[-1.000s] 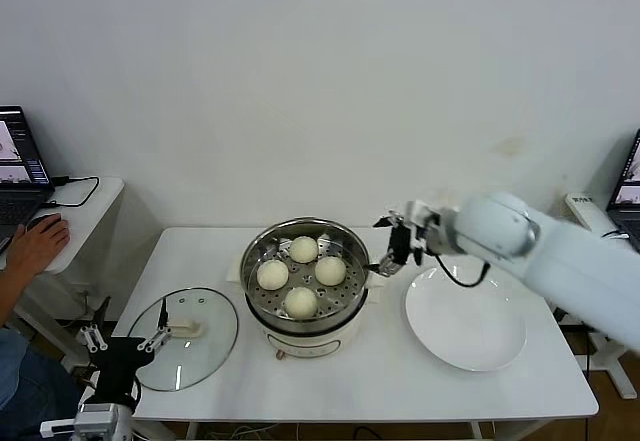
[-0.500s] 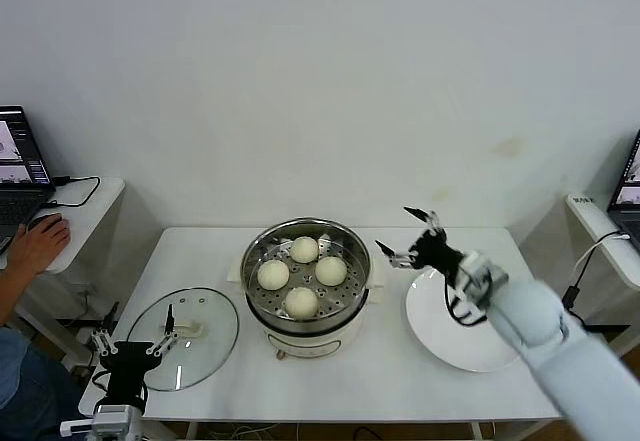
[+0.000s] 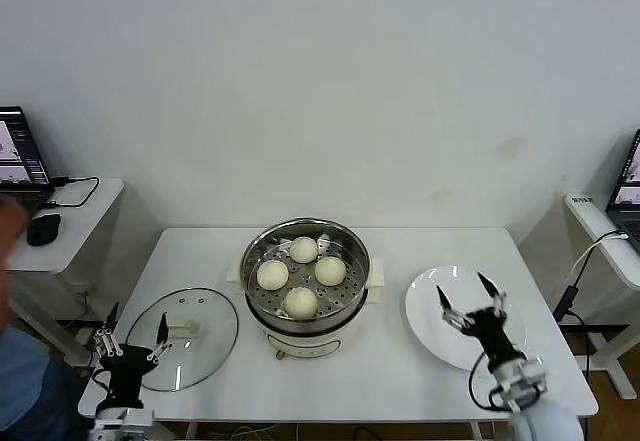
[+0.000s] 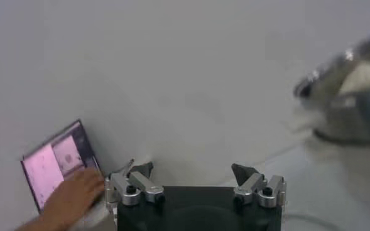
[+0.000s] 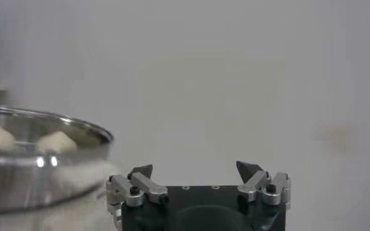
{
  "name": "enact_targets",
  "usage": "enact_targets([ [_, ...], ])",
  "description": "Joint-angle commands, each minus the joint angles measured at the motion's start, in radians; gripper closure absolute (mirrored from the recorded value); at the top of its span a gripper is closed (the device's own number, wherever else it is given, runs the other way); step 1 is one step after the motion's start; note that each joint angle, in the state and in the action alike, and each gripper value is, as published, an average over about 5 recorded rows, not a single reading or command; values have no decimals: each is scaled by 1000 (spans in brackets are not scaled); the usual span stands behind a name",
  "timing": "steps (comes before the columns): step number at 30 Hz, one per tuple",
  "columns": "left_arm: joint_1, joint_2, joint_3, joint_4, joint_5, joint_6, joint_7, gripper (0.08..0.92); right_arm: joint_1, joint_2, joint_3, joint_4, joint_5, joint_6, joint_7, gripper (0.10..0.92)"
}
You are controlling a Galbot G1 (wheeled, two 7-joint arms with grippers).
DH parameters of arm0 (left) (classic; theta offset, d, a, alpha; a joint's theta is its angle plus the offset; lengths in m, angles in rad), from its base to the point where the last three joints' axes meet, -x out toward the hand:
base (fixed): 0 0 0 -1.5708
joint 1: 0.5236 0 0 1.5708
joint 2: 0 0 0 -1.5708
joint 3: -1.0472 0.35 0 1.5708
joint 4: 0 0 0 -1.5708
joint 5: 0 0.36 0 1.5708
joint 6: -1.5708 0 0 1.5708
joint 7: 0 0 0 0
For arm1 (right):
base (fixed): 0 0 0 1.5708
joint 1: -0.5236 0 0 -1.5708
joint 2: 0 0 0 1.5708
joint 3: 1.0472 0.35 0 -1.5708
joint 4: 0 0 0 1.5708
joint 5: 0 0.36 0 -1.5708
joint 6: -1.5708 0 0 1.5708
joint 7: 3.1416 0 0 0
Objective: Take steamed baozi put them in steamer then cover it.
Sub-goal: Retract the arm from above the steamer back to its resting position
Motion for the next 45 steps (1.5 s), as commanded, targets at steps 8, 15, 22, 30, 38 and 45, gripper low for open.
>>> enact_targets([
  [8,50,92,-51,224,791,-63,-49,177,-87,161,120,-40,-26,116,7,202],
  [15,-60,116,14,314,804,-71,-51,177,-87,172,114,-51,-33,117,10,203],
  [22,-167,137,70,396,811,-76,-46,177,-97,183,118,-45,-38,116,10,203],
  [30,-250,156,97,447,802,-86,-45,177,-117,195,127,-40,-47,124,9,203],
  [38,-331,159,116,510,795,-103,-51,177,-128,205,131,-35,-59,125,11,202],
  [45,-408,154,139,589,782,-116,-53,177,-132,209,135,-39,-68,125,9,202],
])
